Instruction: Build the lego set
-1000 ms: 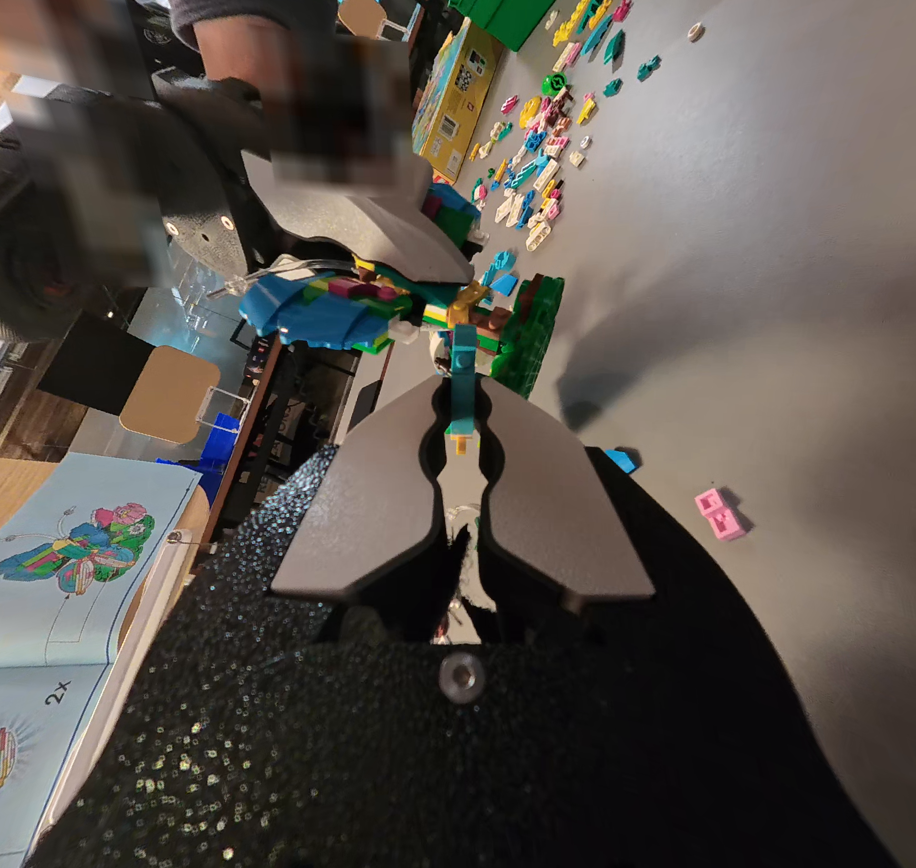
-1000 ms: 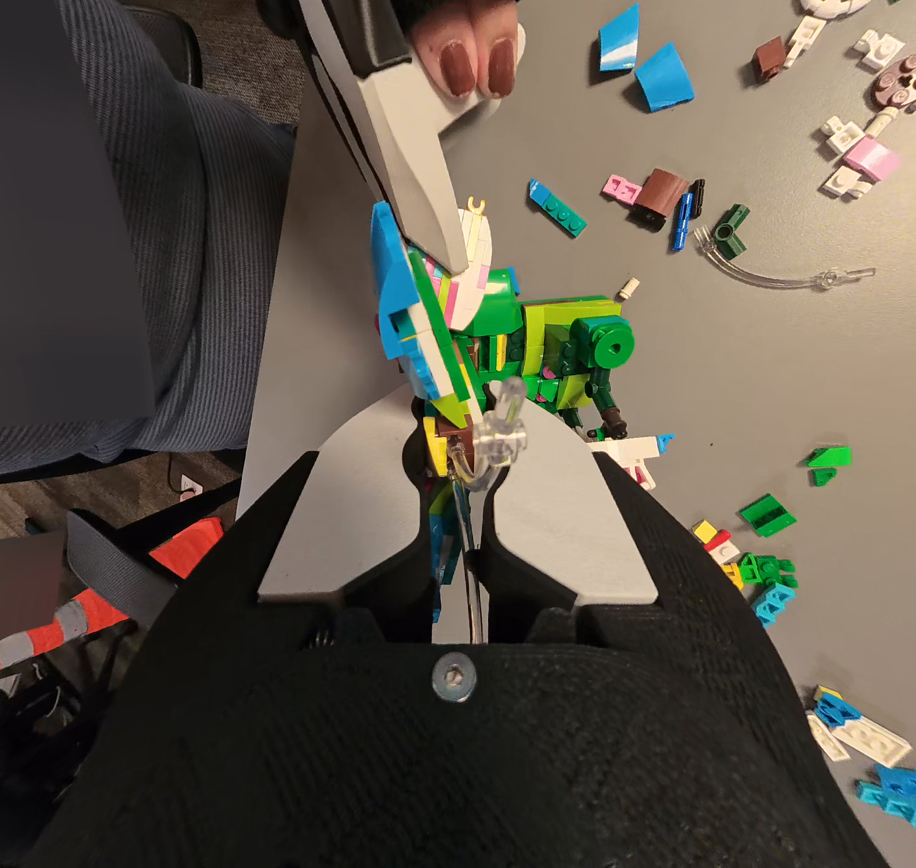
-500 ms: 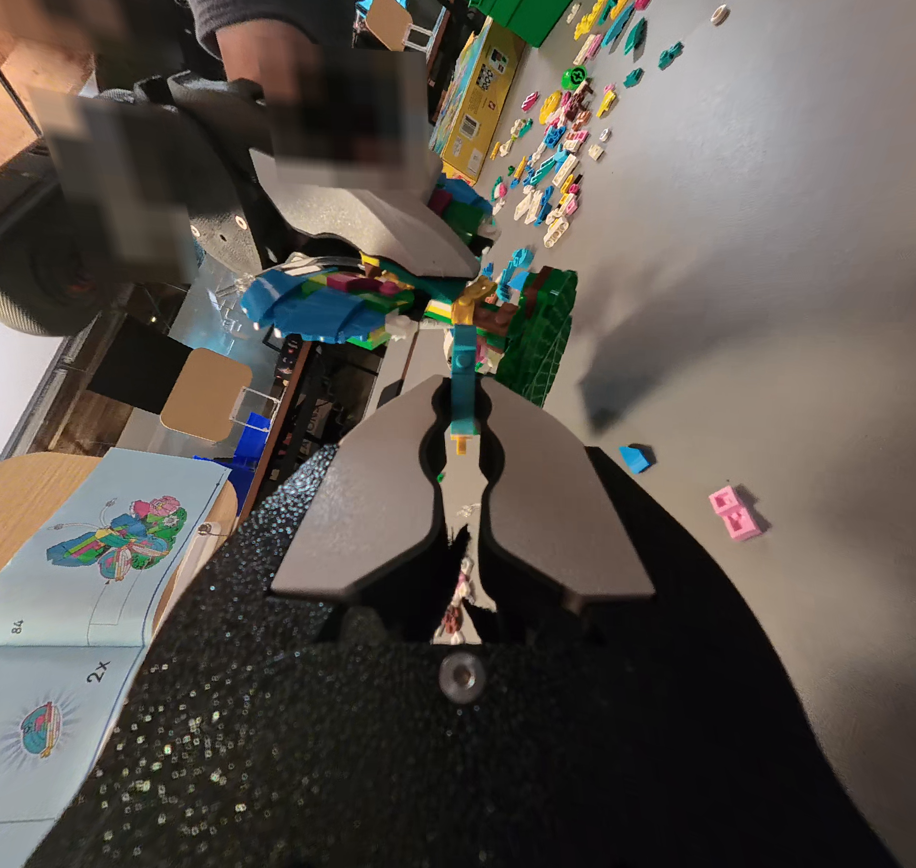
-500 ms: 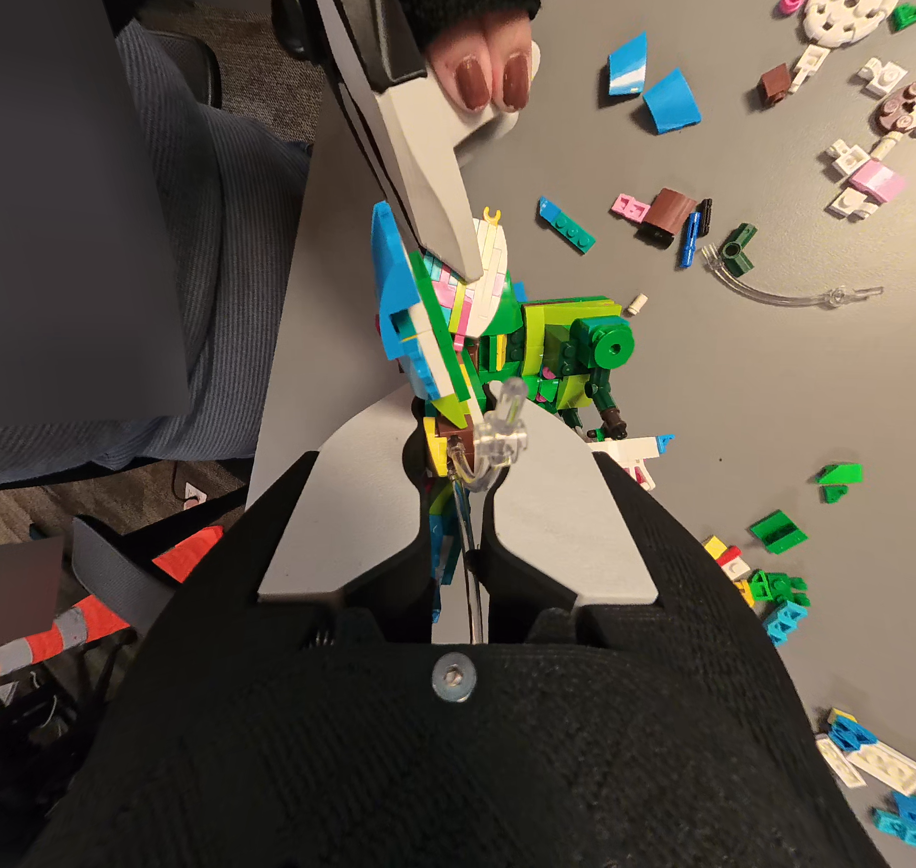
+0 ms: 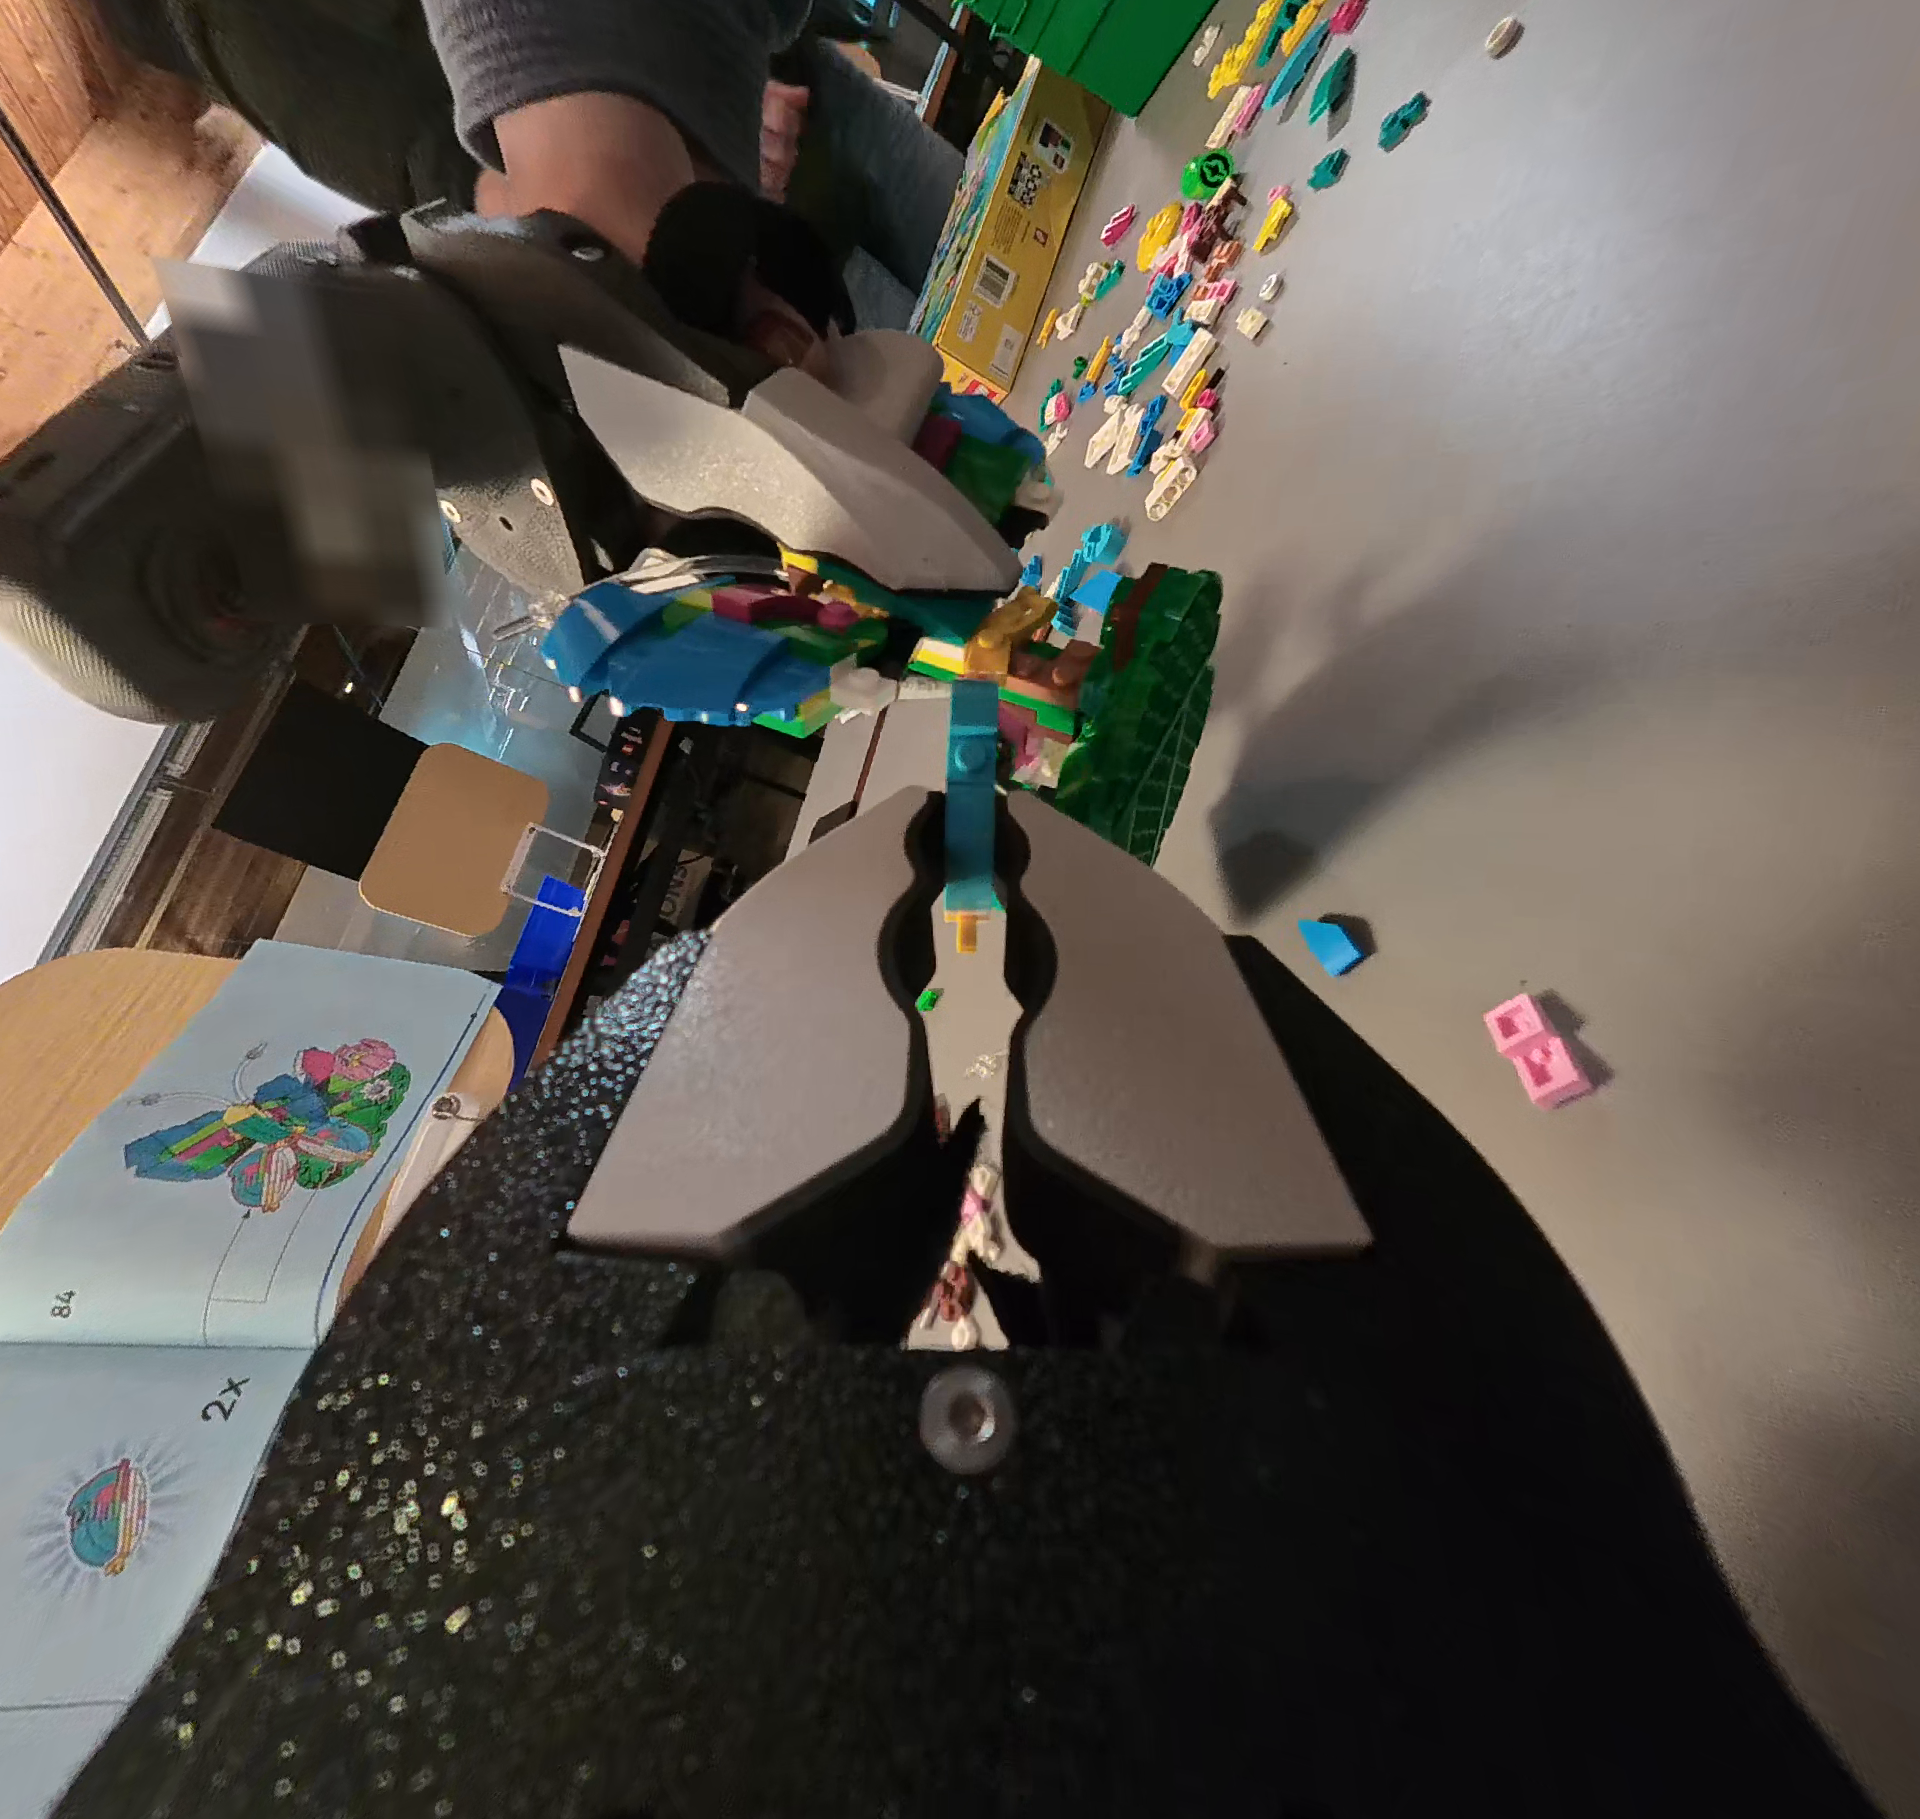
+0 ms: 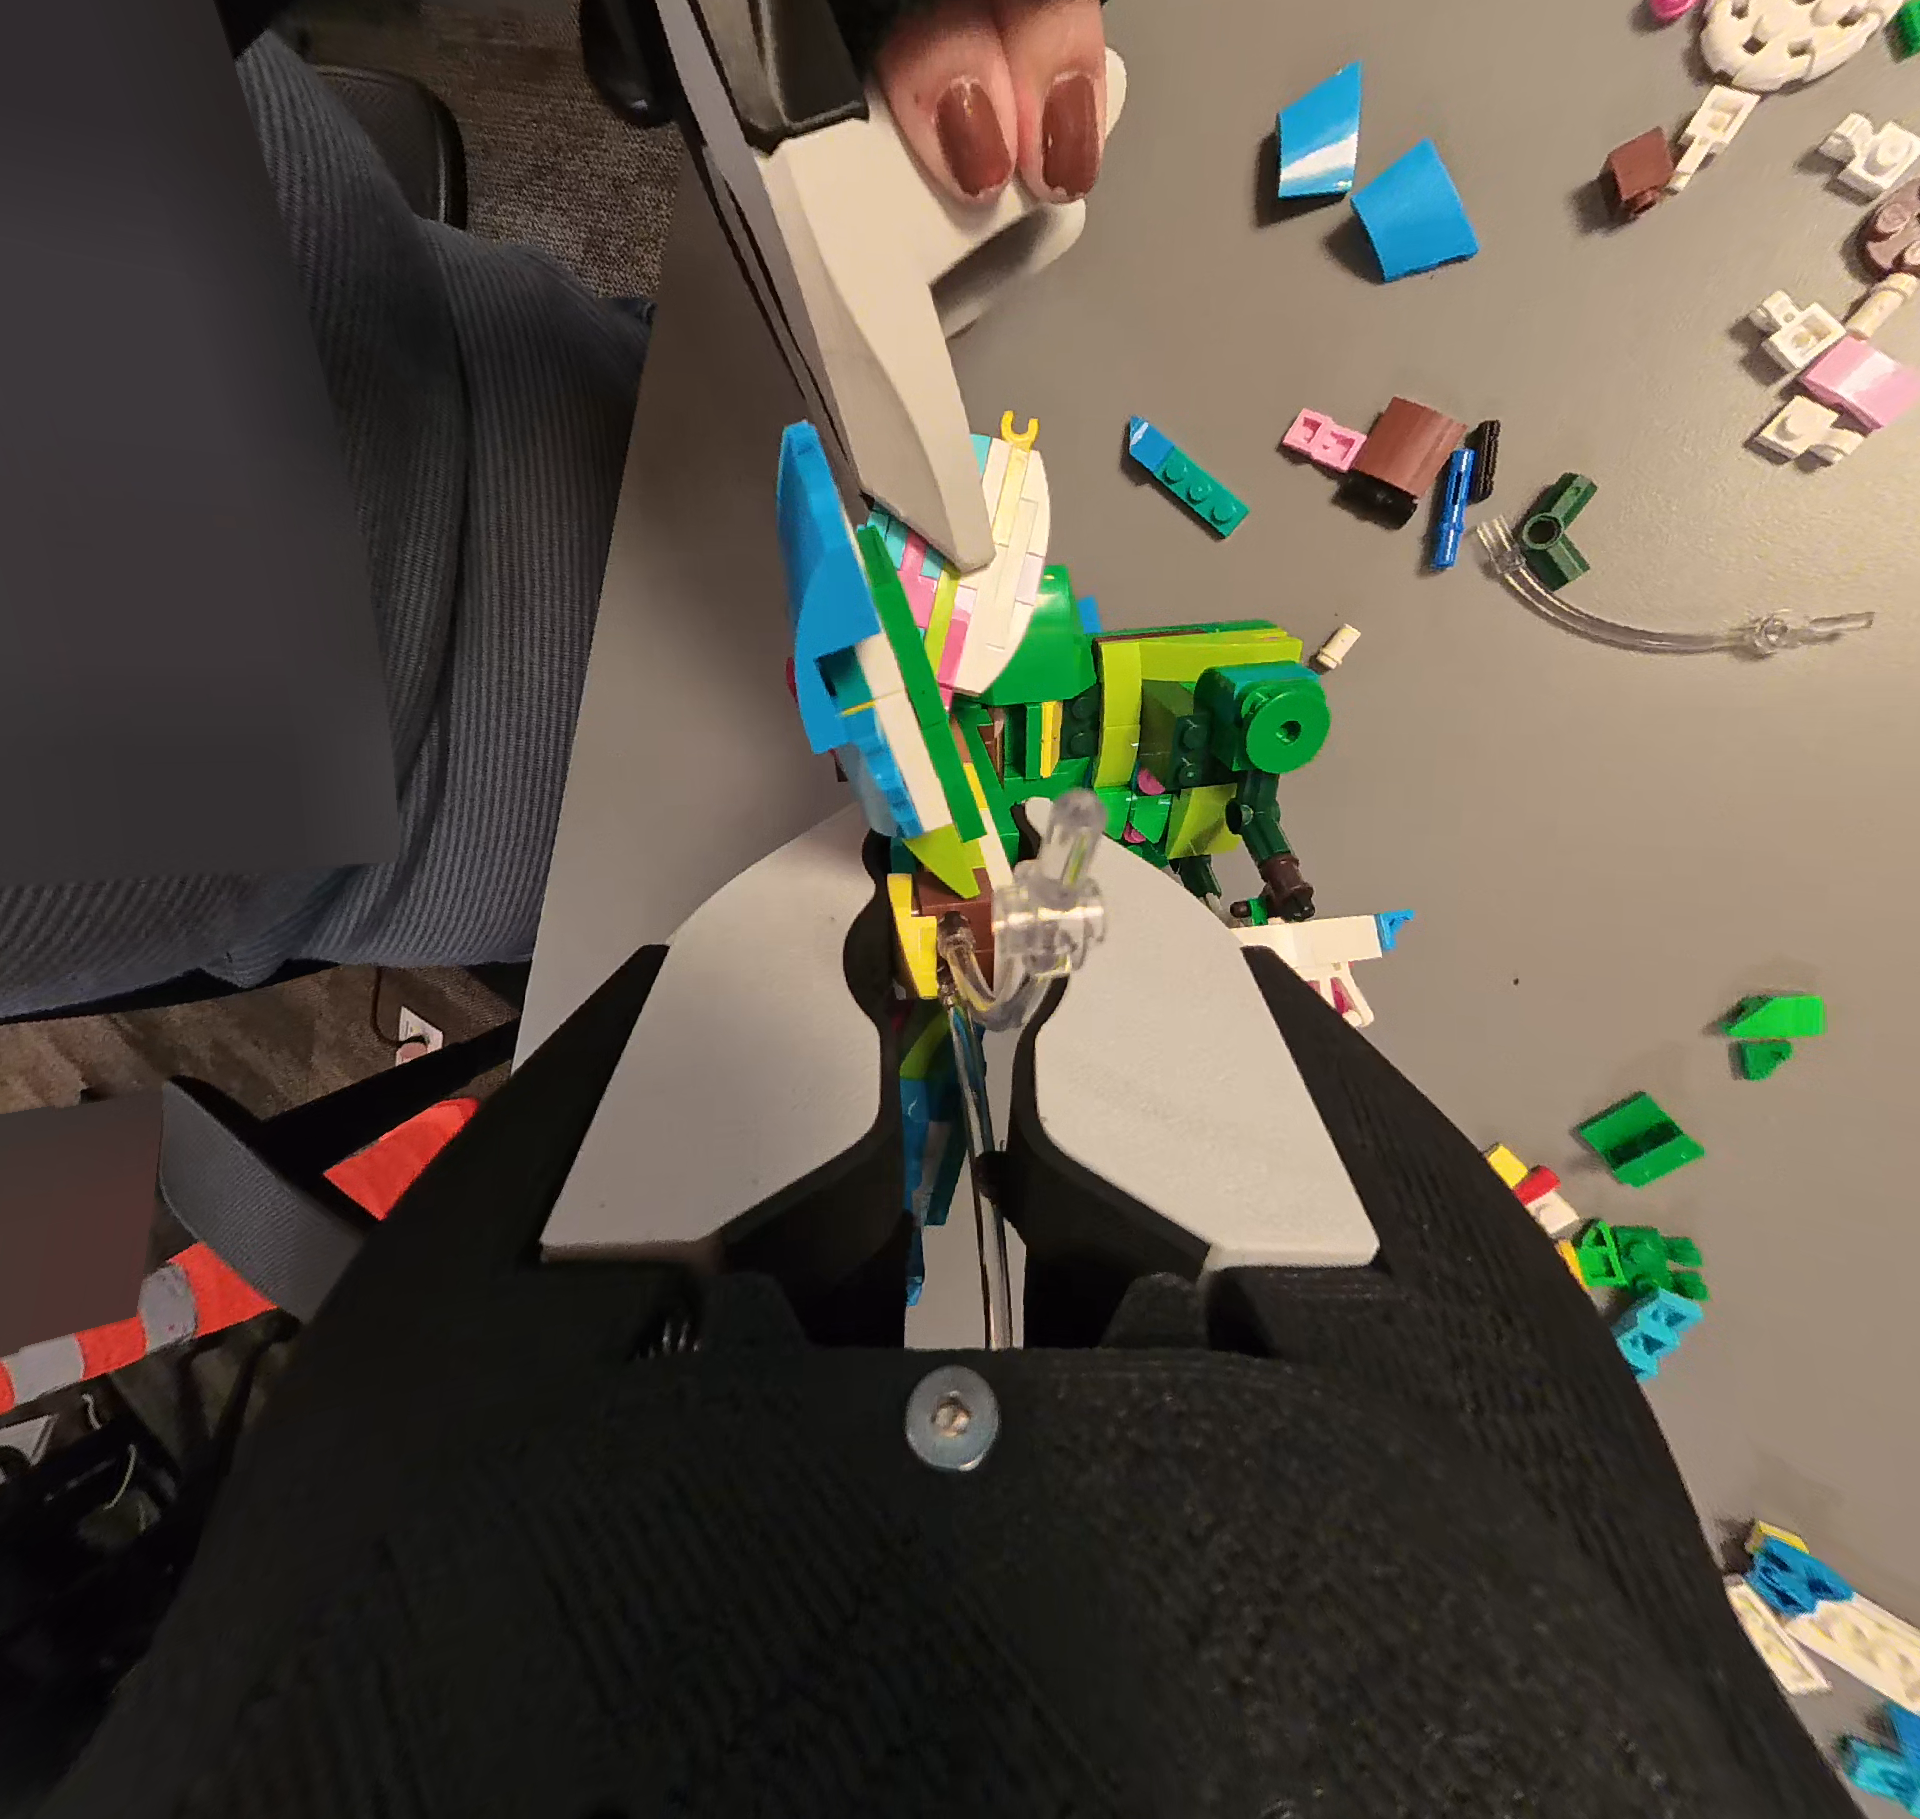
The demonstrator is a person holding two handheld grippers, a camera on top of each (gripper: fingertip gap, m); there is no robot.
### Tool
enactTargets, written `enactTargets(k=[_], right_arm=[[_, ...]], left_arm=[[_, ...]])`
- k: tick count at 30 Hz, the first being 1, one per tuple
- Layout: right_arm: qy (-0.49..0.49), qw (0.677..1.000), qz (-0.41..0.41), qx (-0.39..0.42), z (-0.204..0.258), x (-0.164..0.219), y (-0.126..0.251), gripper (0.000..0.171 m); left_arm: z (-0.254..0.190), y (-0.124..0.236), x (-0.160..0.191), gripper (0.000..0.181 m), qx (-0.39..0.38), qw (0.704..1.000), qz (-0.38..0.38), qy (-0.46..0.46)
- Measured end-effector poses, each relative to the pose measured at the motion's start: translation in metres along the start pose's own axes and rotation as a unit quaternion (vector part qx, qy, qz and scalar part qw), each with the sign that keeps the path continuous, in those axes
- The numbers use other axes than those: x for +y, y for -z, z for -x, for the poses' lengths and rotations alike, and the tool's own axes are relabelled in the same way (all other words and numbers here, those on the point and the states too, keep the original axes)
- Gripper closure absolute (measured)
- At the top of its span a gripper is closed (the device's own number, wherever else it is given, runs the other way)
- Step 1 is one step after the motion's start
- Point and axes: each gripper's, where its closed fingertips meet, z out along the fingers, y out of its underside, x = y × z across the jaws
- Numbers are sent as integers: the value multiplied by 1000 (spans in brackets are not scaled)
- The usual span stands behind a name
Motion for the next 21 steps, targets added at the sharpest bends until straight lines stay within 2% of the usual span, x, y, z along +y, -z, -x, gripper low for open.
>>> enactTargets(k=[17, 21], right_arm=[[-15, 1000, -7, -20, -2, 6, -5, 153], [-3, 1000, -6, 1, -5, 7, -4, 153]], left_arm=[[-7, -3, 3, 173, 3, 998, 16, -52], [-14, -6, 9, 173, 66, 992, 25, 101]])
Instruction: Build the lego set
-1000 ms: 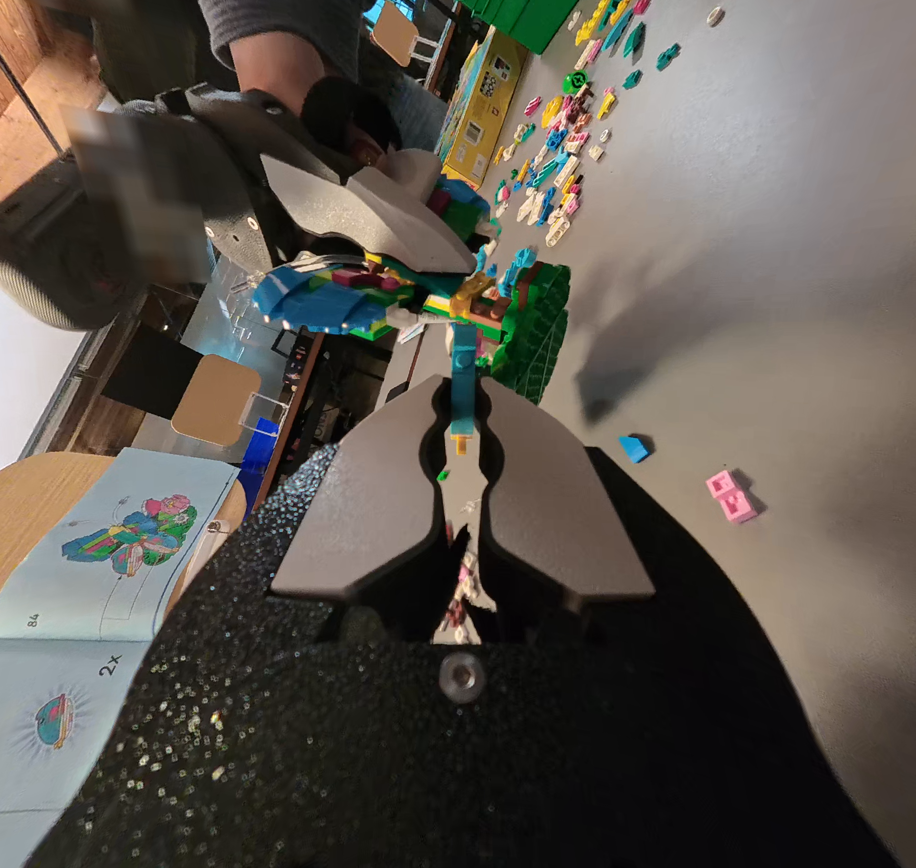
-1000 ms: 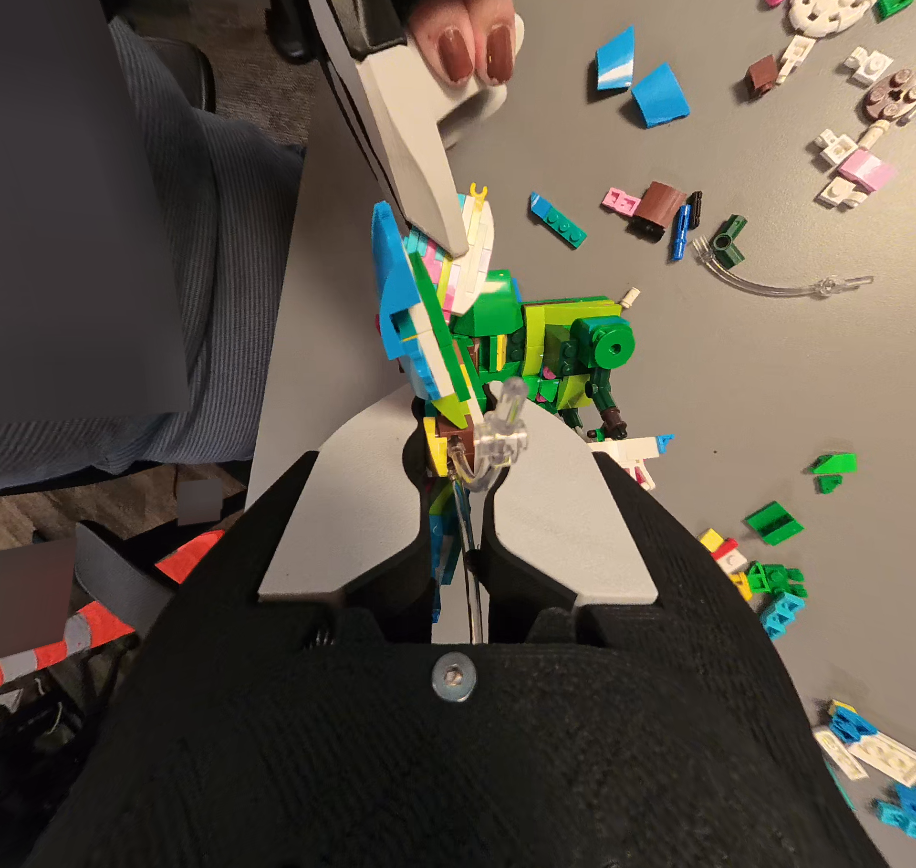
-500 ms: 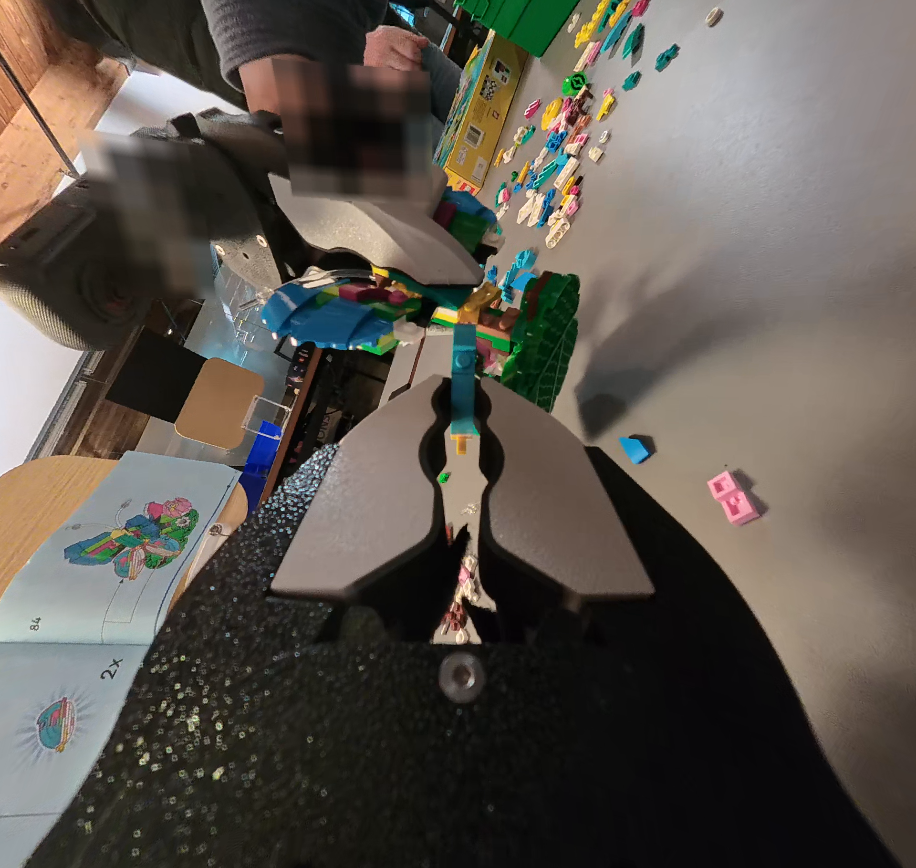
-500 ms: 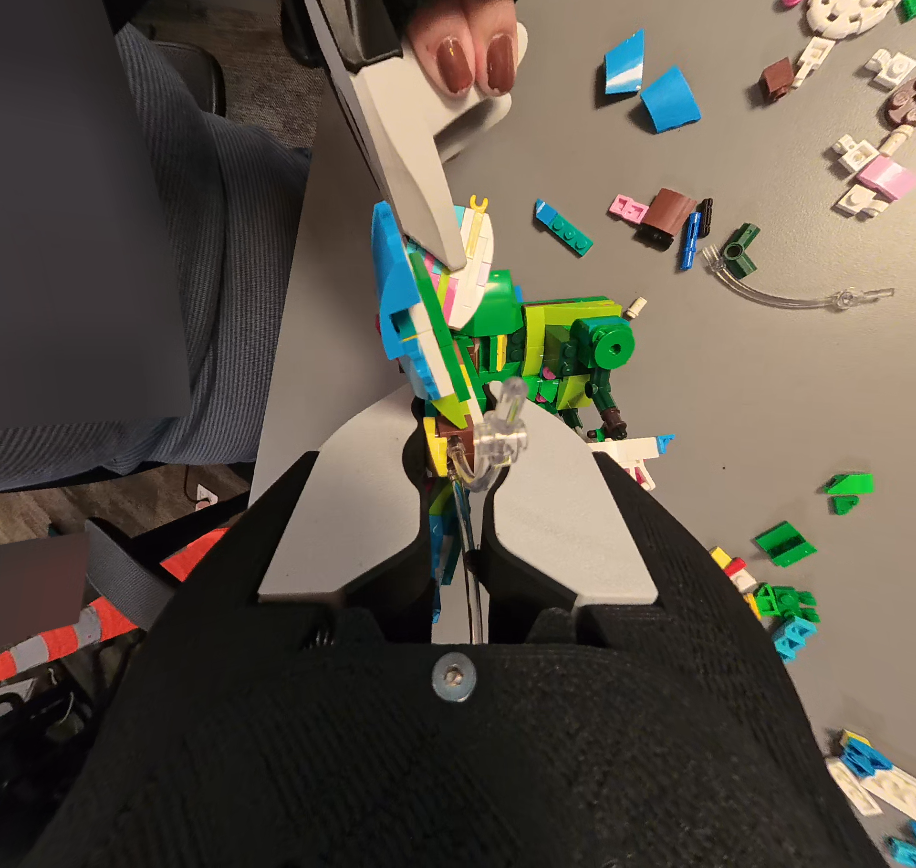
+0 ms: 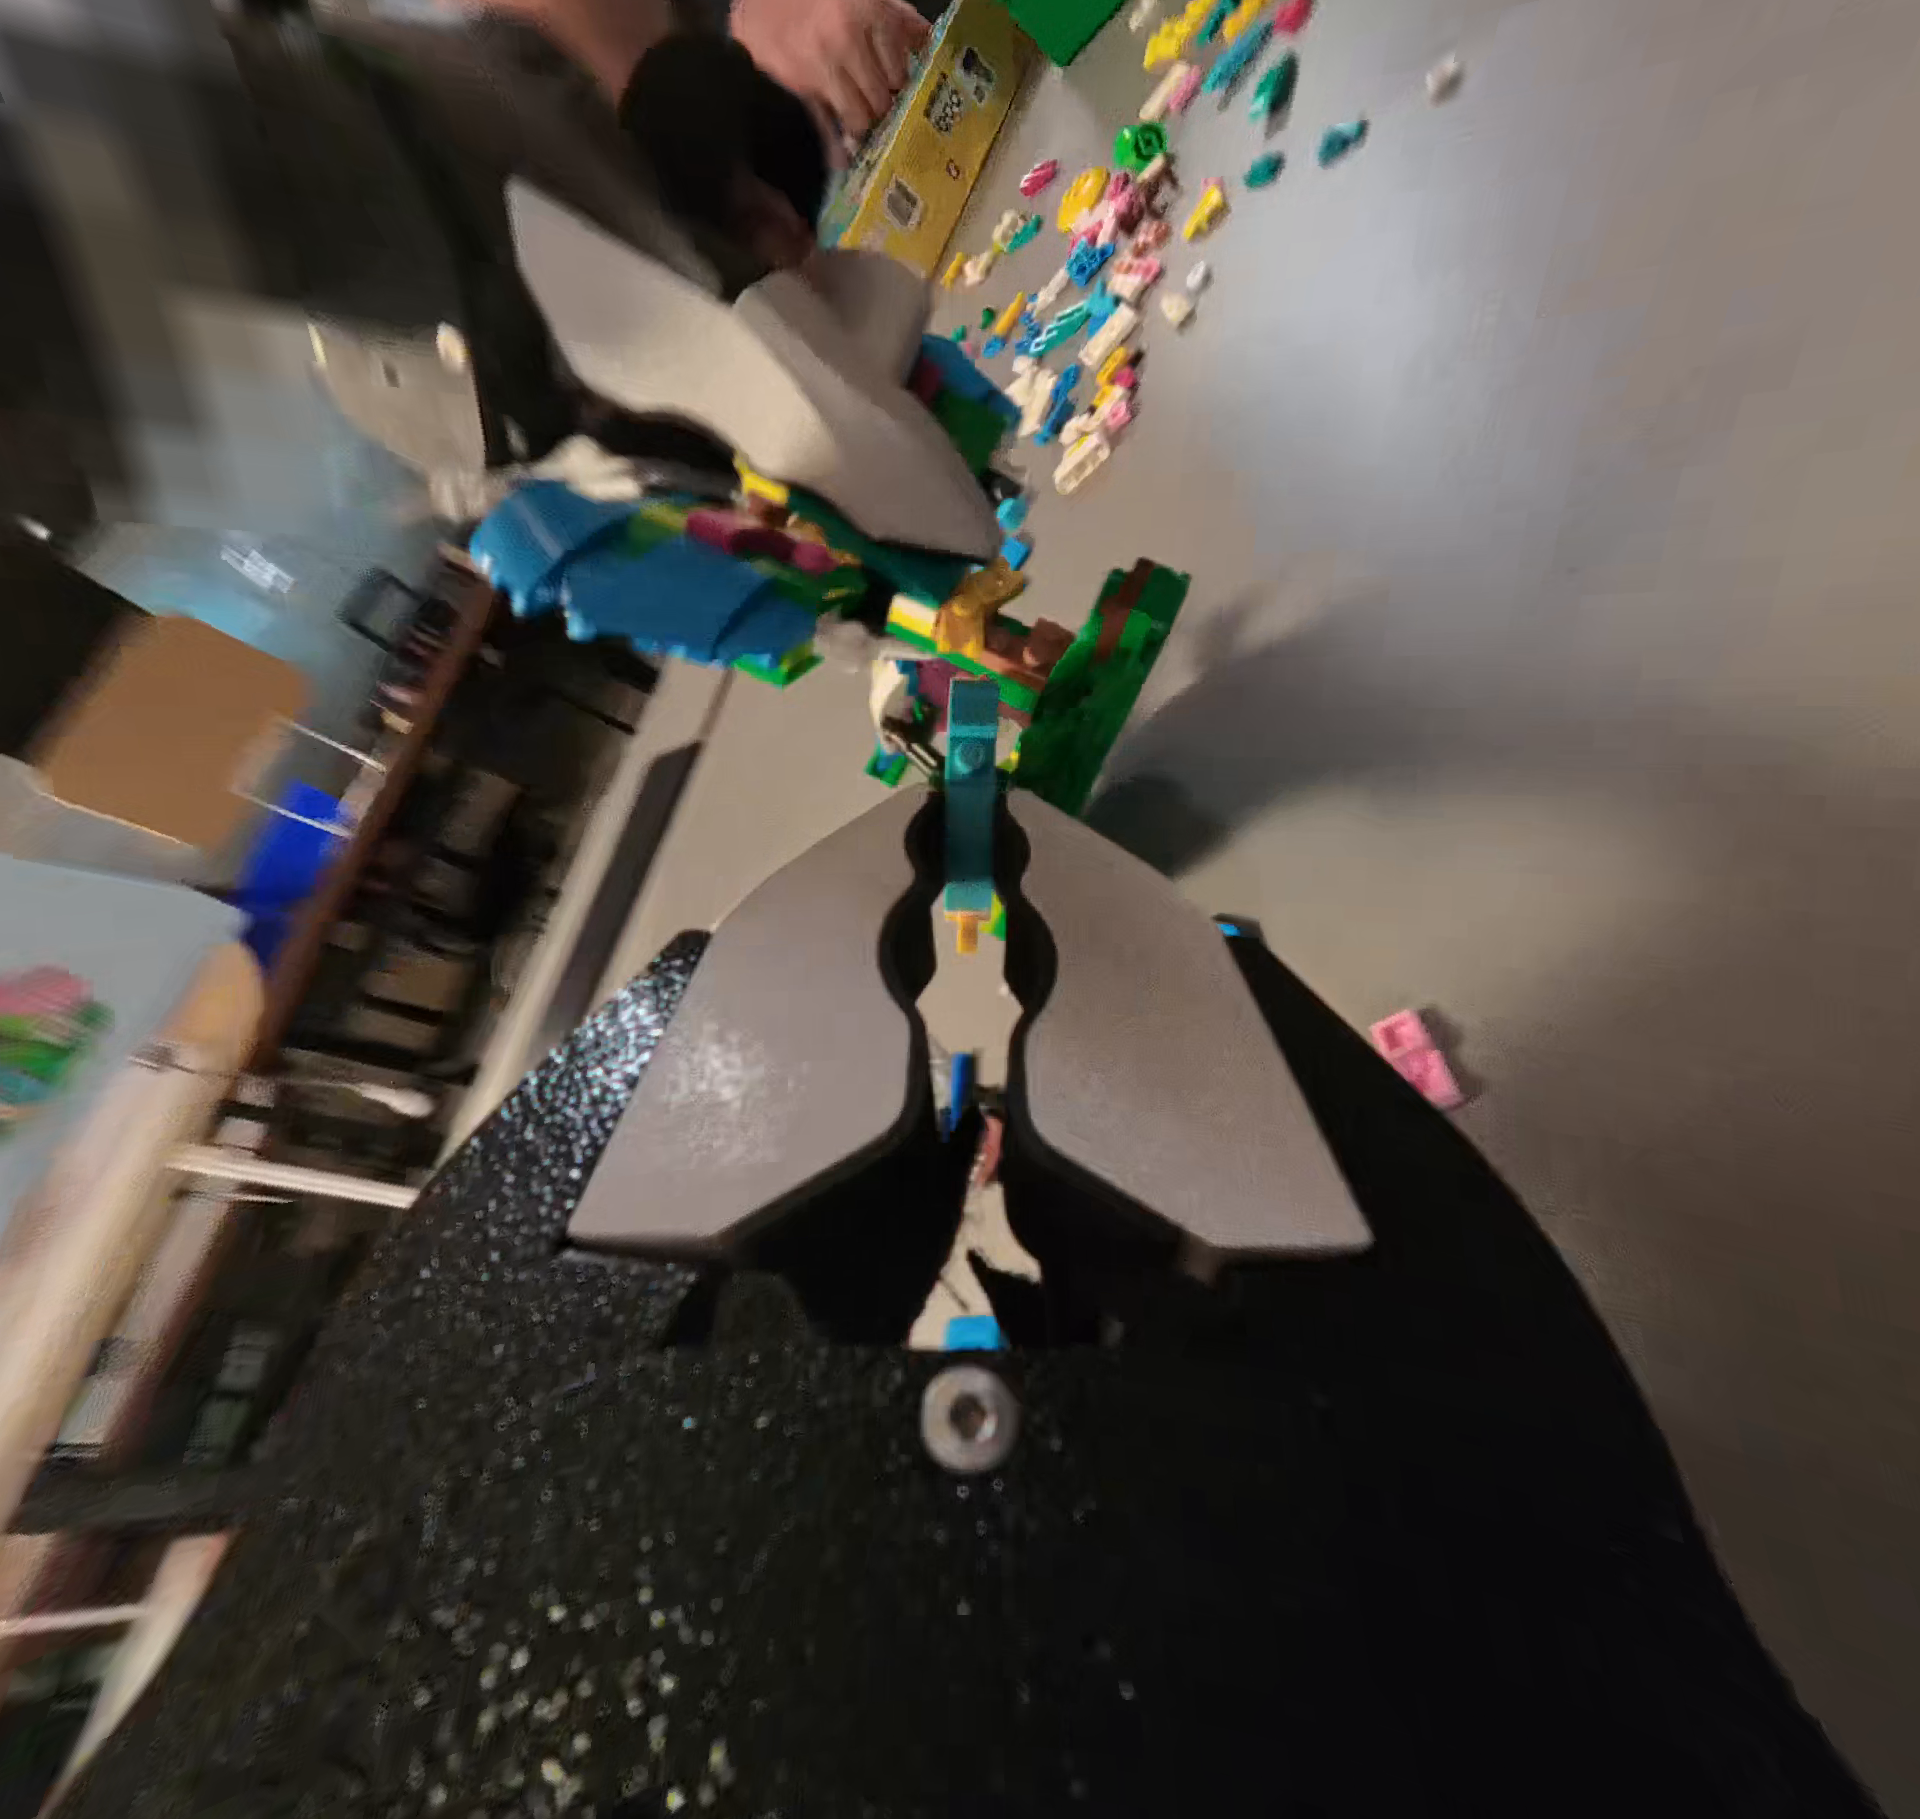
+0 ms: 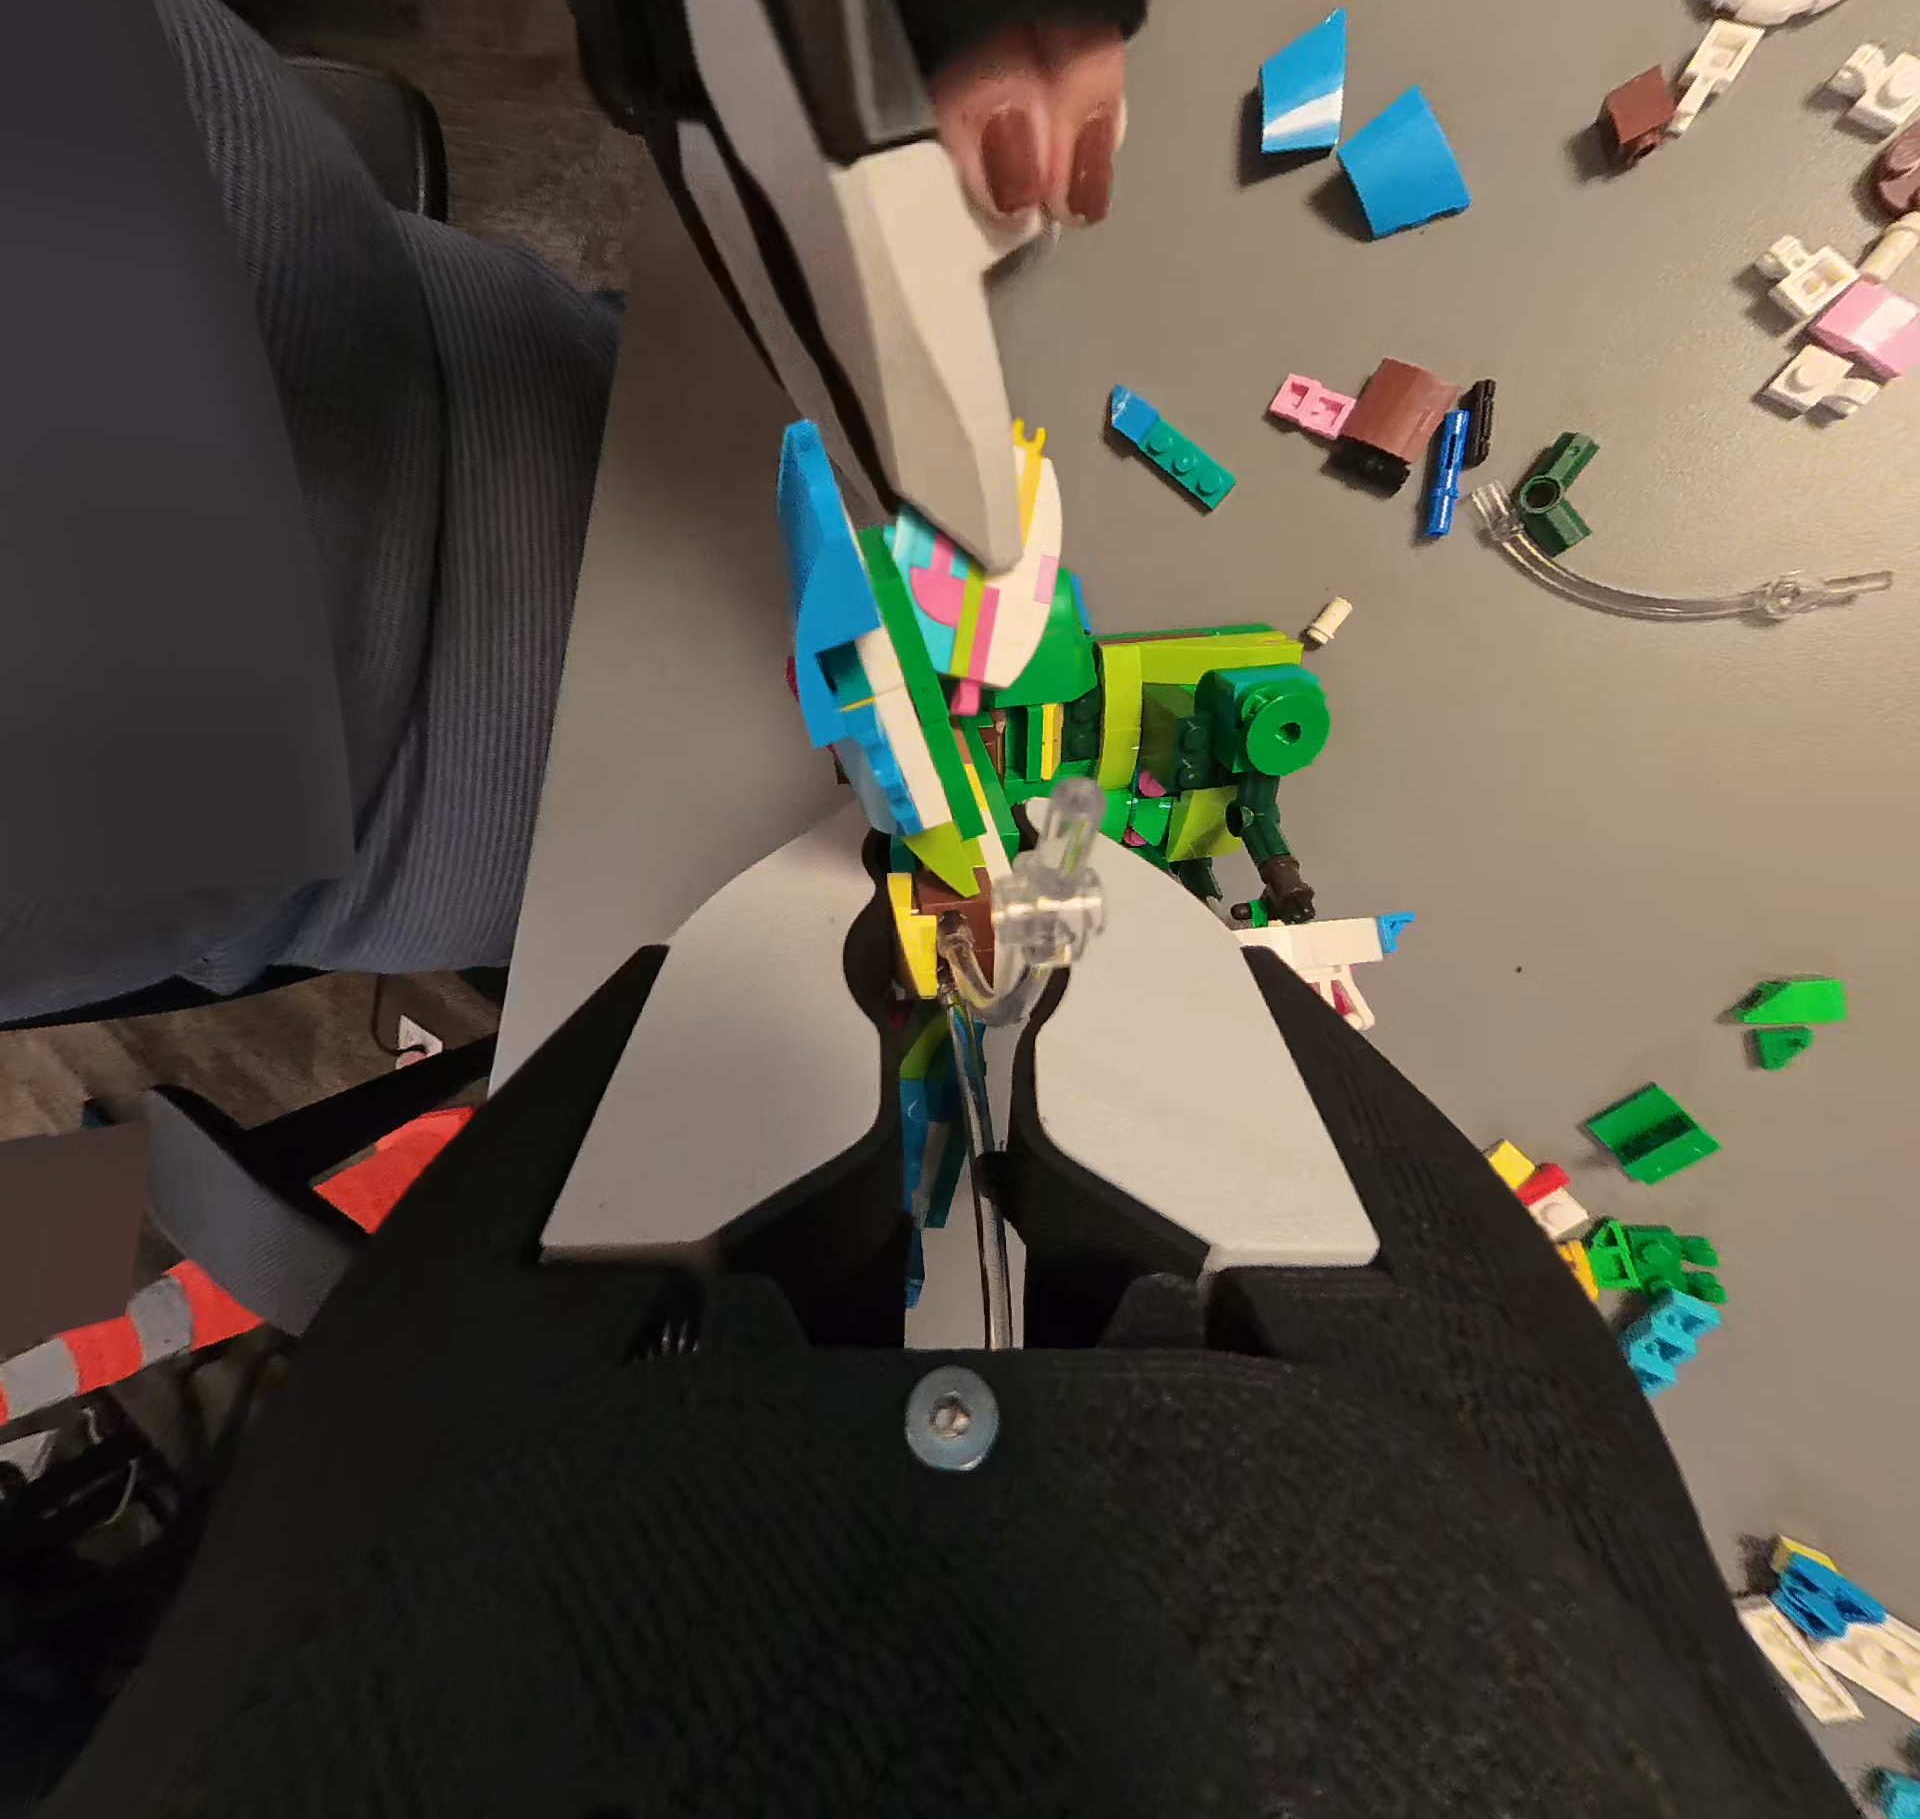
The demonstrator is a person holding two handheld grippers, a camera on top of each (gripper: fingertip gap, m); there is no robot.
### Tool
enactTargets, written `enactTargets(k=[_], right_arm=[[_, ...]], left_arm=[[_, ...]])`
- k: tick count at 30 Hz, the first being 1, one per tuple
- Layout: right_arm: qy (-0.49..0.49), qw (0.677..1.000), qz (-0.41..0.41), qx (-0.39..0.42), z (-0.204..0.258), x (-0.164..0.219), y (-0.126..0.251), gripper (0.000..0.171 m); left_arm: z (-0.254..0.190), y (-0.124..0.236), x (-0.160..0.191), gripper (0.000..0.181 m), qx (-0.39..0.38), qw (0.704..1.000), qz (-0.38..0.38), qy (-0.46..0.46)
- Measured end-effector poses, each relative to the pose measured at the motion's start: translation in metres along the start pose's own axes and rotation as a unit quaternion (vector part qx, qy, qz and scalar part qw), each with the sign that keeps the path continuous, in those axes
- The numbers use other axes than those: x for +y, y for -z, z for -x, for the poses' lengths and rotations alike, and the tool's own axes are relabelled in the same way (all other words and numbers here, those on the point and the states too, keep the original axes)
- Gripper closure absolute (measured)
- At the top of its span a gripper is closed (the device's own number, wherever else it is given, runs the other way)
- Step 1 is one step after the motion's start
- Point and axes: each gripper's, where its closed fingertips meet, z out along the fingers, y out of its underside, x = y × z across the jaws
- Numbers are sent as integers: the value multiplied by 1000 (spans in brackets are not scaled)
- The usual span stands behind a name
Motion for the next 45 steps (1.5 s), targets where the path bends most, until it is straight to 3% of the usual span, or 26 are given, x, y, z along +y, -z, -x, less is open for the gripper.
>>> enactTargets(k=[7, 14, 21, 29, 34, 38, 45], right_arm=[[4, 1000, -1, 30, -5, 1, 2, 153], [-3, 999, -4, 37, -6, 2, 5, 153], [-6, 1000, -1, 27, -3, 2, 3, 153], [-29, 999, -15, -12, 1, 1, -1, 153], [-41, 998, -31, -43, 5, -4, -2, 153], [-46, 997, -33, -59, 8, -3, -1, 153], [-59, 995, -20, -72, 10, 3, 3, 153]], left_arm=[[2, -3, 0, 173, 83, 971, -23, 223], [3, -4, -3, 173, 93, 965, -33, 243], [2, -3, -5, 173, 74, 981, -31, 178], [3, 1, -6, 173, -2, 1000, -11, -21], [9, 9, -3, 173, -59, 990, 1, -131], [15, 13, -5, 173, -116, 964, 11, -237], [29, 17, -15, 173, -180, 938, -6, -296]])
